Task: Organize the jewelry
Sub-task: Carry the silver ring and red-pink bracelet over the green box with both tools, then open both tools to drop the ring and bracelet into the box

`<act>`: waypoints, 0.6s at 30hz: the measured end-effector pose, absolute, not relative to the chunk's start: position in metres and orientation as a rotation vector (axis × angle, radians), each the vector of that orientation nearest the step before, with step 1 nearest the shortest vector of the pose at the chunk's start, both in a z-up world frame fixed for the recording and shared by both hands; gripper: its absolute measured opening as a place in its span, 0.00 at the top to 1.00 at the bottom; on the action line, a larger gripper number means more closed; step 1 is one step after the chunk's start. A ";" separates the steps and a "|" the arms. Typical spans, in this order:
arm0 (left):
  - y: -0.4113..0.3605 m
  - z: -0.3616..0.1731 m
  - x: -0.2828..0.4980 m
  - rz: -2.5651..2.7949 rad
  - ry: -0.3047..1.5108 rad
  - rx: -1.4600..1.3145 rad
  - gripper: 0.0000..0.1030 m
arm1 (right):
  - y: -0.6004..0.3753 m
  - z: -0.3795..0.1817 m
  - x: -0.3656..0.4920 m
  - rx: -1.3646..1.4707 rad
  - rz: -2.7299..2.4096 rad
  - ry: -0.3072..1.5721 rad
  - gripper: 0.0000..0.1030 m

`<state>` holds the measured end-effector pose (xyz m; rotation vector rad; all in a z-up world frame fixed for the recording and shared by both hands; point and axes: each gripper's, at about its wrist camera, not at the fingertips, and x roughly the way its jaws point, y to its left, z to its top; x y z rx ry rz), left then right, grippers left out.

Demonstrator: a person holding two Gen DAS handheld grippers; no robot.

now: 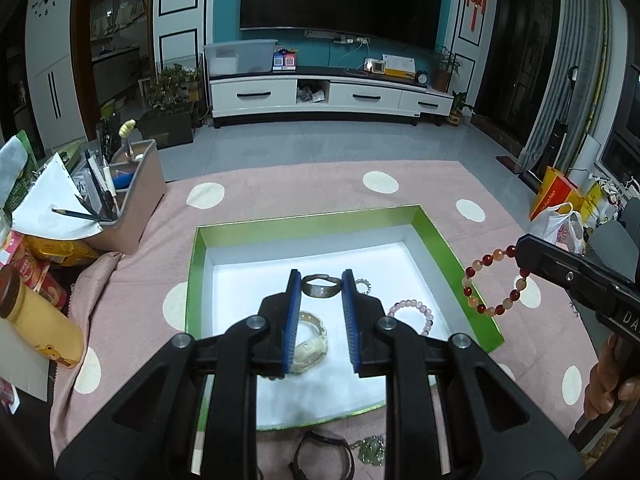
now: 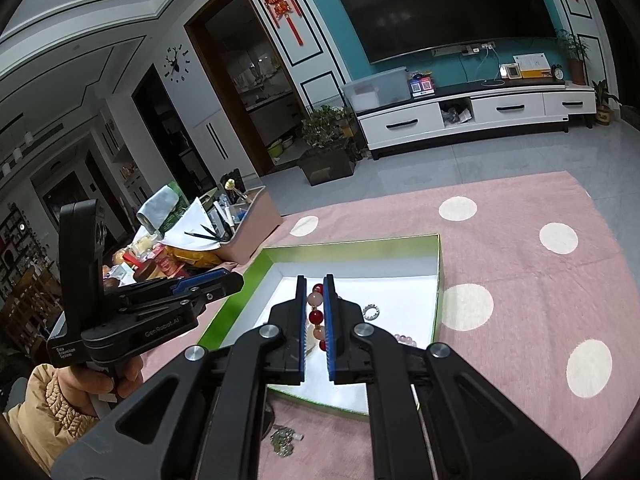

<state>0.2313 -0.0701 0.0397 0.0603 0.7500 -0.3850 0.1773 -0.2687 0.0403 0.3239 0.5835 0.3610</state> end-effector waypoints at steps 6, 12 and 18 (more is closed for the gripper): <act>-0.078 0.025 0.252 -0.385 0.790 0.052 0.81 | -0.265 0.026 0.192 0.323 0.349 0.624 0.93; -0.087 0.004 0.273 -0.402 0.856 0.028 0.80 | -0.262 0.010 0.210 0.328 0.335 0.666 0.93; -0.095 -0.011 0.290 -0.411 0.907 -0.001 0.80 | -0.261 0.001 0.227 0.316 0.316 0.690 0.93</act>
